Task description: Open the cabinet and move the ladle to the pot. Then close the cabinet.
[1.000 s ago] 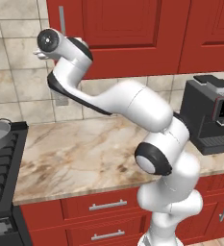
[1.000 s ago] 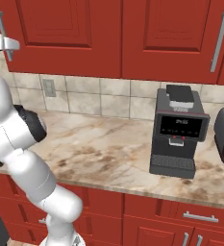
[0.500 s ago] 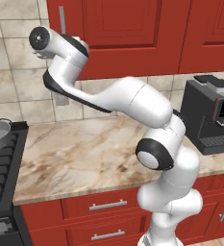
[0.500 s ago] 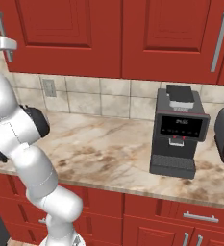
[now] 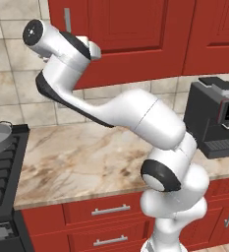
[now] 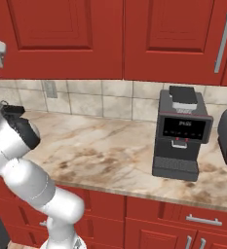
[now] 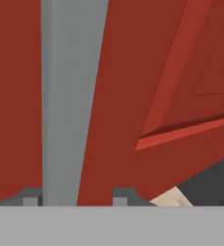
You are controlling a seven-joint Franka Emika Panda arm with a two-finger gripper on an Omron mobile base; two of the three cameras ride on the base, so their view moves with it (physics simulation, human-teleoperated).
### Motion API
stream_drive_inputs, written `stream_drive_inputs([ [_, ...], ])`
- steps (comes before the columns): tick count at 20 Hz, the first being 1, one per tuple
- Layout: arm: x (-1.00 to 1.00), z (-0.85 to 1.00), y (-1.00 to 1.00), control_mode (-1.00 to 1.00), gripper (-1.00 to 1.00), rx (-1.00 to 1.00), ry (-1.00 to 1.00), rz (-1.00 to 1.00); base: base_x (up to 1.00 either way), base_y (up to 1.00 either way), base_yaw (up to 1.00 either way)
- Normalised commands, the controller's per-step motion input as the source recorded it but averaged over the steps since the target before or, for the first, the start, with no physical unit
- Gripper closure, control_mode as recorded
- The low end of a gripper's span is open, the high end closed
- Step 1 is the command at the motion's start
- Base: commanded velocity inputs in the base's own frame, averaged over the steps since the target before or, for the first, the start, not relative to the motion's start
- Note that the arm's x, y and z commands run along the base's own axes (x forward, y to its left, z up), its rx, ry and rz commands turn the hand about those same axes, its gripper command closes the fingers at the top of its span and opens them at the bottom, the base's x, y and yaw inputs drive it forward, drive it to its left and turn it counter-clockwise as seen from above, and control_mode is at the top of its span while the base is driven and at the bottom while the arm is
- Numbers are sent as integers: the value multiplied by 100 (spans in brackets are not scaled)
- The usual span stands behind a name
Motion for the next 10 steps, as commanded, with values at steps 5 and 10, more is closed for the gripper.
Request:
stream_drive_inputs([
  [5, -94, 0, -100, -100, 100, 1, -1, 0, 0, 0, 0],
  [10, -100, 0, -100, -100, 100, 7, -6, 4, 0, 0, 0],
])
